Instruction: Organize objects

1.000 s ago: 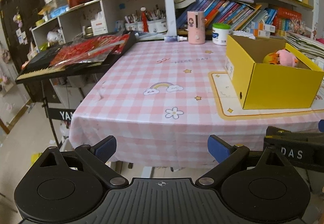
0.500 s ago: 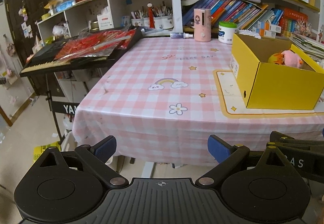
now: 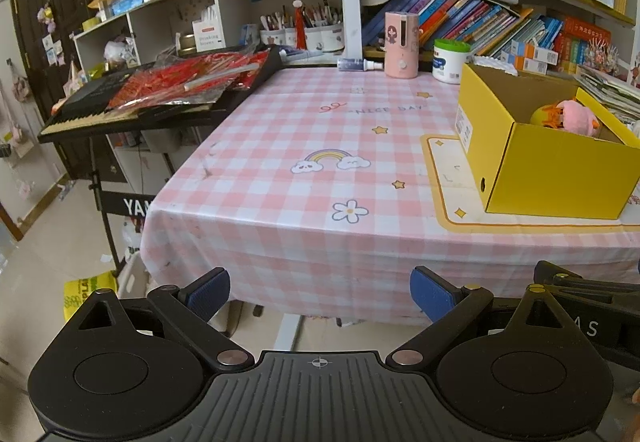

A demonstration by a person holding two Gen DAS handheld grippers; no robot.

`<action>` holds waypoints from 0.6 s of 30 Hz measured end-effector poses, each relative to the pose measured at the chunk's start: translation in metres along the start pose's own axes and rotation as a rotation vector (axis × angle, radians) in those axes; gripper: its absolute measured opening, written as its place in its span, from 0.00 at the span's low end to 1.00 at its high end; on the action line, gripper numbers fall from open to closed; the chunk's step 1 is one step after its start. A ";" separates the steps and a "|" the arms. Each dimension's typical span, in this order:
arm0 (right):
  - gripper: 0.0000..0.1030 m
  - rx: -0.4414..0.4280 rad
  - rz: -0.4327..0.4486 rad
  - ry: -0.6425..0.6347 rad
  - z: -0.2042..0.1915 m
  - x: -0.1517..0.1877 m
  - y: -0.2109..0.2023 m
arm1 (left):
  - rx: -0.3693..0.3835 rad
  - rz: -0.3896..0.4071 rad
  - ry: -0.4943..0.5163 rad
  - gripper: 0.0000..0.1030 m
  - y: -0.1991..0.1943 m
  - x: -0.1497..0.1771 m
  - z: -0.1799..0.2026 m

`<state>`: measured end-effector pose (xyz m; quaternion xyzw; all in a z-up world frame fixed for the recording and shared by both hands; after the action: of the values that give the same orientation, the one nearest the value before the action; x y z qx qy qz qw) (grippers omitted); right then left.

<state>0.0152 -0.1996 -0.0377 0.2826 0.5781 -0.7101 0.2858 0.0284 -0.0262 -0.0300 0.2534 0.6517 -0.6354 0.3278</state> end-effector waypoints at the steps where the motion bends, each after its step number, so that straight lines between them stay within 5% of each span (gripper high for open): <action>1: 1.00 0.002 0.000 -0.001 0.000 -0.001 0.000 | 0.000 0.001 0.001 0.95 0.000 0.000 0.000; 18: 1.00 0.024 -0.019 -0.023 -0.008 -0.001 0.005 | 0.005 -0.026 -0.026 0.98 0.008 0.000 -0.004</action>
<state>0.0205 -0.1927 -0.0415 0.2724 0.5691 -0.7227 0.2822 0.0338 -0.0217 -0.0359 0.2376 0.6489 -0.6446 0.3271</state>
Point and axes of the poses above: each gripper's, at about its wrist camera, not at the fingertips, and y roughly the way its jaws point, z to its right, x to its underside, the point moved 4 cm from there along y, roughly the way its jaws point, and after that the axes turned 8 degrees about -y, right-handed, at the moved point
